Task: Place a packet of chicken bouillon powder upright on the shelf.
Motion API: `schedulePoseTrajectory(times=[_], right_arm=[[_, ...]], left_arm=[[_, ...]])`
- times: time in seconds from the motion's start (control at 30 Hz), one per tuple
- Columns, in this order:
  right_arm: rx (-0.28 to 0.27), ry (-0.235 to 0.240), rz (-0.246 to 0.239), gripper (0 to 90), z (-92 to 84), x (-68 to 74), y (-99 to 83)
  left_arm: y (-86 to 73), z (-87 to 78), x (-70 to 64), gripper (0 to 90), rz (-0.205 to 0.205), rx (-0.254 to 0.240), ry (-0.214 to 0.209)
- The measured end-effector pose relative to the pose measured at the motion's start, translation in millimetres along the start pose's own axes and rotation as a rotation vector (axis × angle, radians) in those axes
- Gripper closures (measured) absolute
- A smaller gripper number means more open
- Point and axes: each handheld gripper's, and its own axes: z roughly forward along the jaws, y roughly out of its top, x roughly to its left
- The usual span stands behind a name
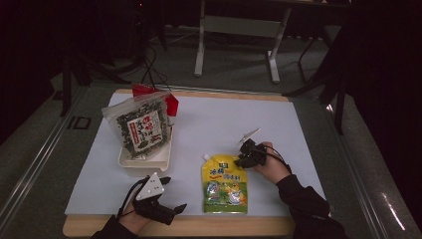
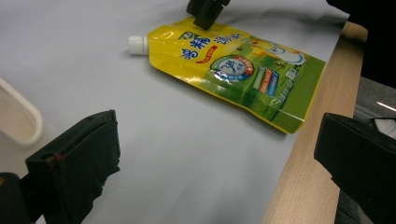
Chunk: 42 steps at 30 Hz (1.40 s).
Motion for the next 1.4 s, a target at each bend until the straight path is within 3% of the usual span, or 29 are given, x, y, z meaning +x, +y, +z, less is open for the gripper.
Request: schedulePoseTrajectory(times=[0.07,0.17,0.23,0.3,0.37,0.53,0.73,0.97,1.0,1.2,1.33,1.4], right_arm=[[0.005,-0.013,-0.018,80.7,0.2,6.8,0.7],[0.013,-0.001,-0.013,79.6,0.3,6.1,2.0],[0.003,0.047,0.007,61.9,0.6,4.0,1.9],[0.006,0.004,-0.015,46.2,1.8,5.3,2.5],[0.009,-0.005,-0.006,38.1,3.6,0.5,2.8],[0.008,-0.004,-0.003,36.2,5.1,-2.8,2.0],[0.02,-0.017,0.017,44.3,4.1,1.9,2.8],[-0.012,-0.013,-0.02,73.0,1.1,15.5,-1.2],[-0.015,-0.013,-0.037,82.3,1.0,20.4,-1.4],[-0.011,-0.02,-0.046,87.1,0.3,25.0,0.0],[-0.068,0.015,-0.032,87.4,-10.6,21.6,0.5],[-0.084,0.007,-0.041,87.5,-17.1,22.8,2.7]], left_arm=[[0.0,0.0,0.0,1.3,0.0,0.0,0.0],[0.0,-0.1,-0.1,1.3,0.0,0.001,0.0],[0.1,-0.3,-0.3,1.3,-0.001,-0.001,0.0],[0.1,-0.6,0.1,1.3,-0.001,0.001,0.0],[-0.1,-0.5,0.4,1.3,-0.003,0.0,0.0],[-0.3,0.2,0.2,1.3,-0.002,0.003,-0.001],[-0.5,0.6,-1.3,1.3,0.005,0.008,-0.002],[-0.8,1.4,-0.9,1.3,0.005,0.011,-0.002],[-0.7,1.4,-0.9,1.3,0.005,0.011,-0.002],[0.2,0.0,-0.3,1.3,0.007,0.004,0.002],[0.1,-0.4,1.3,1.3,0.001,0.0,0.003],[0.1,0.1,1.5,1.3,0.004,-0.005,0.005]])
